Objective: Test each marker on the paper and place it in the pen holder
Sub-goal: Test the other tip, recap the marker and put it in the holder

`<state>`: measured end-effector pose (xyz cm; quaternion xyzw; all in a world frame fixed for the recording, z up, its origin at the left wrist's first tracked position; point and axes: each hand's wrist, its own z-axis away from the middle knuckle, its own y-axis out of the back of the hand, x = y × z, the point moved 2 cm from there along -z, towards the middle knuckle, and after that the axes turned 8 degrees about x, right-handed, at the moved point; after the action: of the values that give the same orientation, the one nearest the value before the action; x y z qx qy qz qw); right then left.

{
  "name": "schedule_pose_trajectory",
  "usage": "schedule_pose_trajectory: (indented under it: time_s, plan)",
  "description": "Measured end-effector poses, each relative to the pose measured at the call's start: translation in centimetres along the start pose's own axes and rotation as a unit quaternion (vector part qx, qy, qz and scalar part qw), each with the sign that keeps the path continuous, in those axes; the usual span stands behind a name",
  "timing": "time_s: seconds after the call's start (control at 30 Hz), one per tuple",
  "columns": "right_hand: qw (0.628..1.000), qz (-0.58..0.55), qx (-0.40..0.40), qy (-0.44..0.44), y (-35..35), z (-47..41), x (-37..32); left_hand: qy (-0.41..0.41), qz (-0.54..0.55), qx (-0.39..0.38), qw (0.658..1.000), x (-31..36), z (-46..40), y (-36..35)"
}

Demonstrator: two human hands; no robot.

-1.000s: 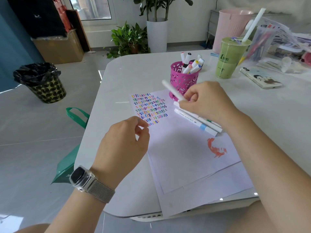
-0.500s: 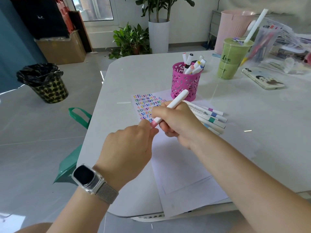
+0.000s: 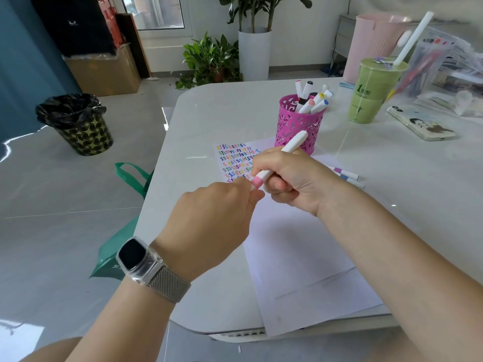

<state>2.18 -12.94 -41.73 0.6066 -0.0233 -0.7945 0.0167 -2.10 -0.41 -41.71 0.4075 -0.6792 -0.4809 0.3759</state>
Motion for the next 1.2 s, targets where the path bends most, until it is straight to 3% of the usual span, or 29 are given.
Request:
schedule_pose_trajectory:
  time_s: [0.07,0.13,0.2,0.33,0.53,0.63,0.77,1.2]
  plan:
    - [0.997,-0.051,0.053,-0.001,2.1,-0.7,-0.9,0.014,0.057,-0.012,0.998,-1.1,0.6,0.2]
    - [0.974,-0.163,0.158,0.006,6.5,-1.7,-1.9,0.038,0.096,-0.031,0.994,-3.5,1.8,1.0]
    - [0.957,-0.187,0.219,0.024,9.2,-1.9,-1.7,0.075,0.143,-0.016,0.987,-5.8,2.8,2.1]
    - [0.972,-0.136,0.187,0.039,6.4,-2.0,0.7,0.086,0.135,-0.017,0.987,-6.1,1.8,1.7]
    - [0.982,-0.097,0.148,0.064,3.5,-3.0,0.7,0.032,0.099,-0.063,0.993,-3.7,1.2,-0.6]
    - [0.986,0.022,0.130,0.098,3.1,-3.1,2.1,0.013,0.061,-0.073,0.995,-3.2,1.3,-1.3]
    - [0.974,0.118,0.166,0.097,3.0,-3.1,3.2,0.002,0.063,-0.079,0.995,-2.8,1.2,-1.5]
    - [0.969,0.165,0.166,0.075,2.4,-3.4,3.5,0.008,0.059,-0.083,0.995,-2.8,1.2,-1.5]
